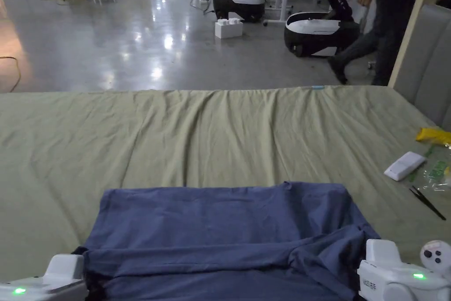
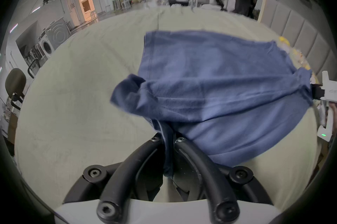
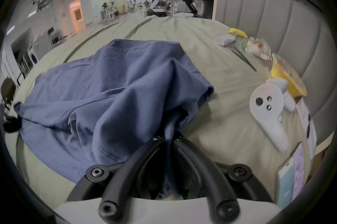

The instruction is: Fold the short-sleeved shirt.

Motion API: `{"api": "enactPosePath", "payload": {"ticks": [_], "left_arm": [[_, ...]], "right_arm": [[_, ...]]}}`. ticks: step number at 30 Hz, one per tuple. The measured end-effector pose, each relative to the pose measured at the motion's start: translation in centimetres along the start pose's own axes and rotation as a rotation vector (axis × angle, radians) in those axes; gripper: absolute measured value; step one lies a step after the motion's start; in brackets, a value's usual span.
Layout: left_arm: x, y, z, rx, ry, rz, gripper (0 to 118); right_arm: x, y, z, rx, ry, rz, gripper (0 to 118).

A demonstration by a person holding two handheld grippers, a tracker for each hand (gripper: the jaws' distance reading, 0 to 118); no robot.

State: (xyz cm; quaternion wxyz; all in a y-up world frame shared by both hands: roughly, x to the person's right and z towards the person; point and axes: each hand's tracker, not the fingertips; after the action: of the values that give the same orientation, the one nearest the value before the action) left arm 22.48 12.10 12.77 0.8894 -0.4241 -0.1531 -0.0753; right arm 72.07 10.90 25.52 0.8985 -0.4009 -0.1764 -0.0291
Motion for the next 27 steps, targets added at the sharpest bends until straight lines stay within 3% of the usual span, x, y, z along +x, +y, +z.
{"api": "enactPosePath", "payload": {"ticks": [2, 5, 9, 16, 25, 26, 27], "left_arm": [[-0.7, 0.4, 2.7, 0.071, 0.022, 0.047, 8], [-2.5, 1.4, 6.6, 0.141, -0.076, 0.197, 8], [-2.0, 0.2, 11.1, 0.15, -0.06, 0.125, 8], [-1.5, -9.1, 18.7, 0.147, -0.085, 0.104, 8], [-1.9, -18.5, 21.0, 0.122, -0.134, 0.241, 9], [-2.1, -18.8, 20.4, 0.116, -0.132, 0.239, 15], [-2.2, -19.2, 19.9, 0.111, -0.132, 0.231, 30]], "right_arm": [[0.4, 0.4, 2.1, 0.064, -0.102, -0.05, 4], [2.2, 0.6, 5.4, 0.08, -0.062, -0.148, 4], [3.0, -0.8, 10.1, 0.118, -0.065, -0.126, 4], [4.4, -8.6, 17.9, 0.109, -0.024, -0.179, 4], [3.4, -16.3, 20.9, 0.034, -0.012, -0.144, 4], [3.4, -16.6, 20.4, 0.015, -0.003, -0.146, 5], [3.4, -16.8, 20.0, -0.006, 0.001, -0.146, 10]]}}
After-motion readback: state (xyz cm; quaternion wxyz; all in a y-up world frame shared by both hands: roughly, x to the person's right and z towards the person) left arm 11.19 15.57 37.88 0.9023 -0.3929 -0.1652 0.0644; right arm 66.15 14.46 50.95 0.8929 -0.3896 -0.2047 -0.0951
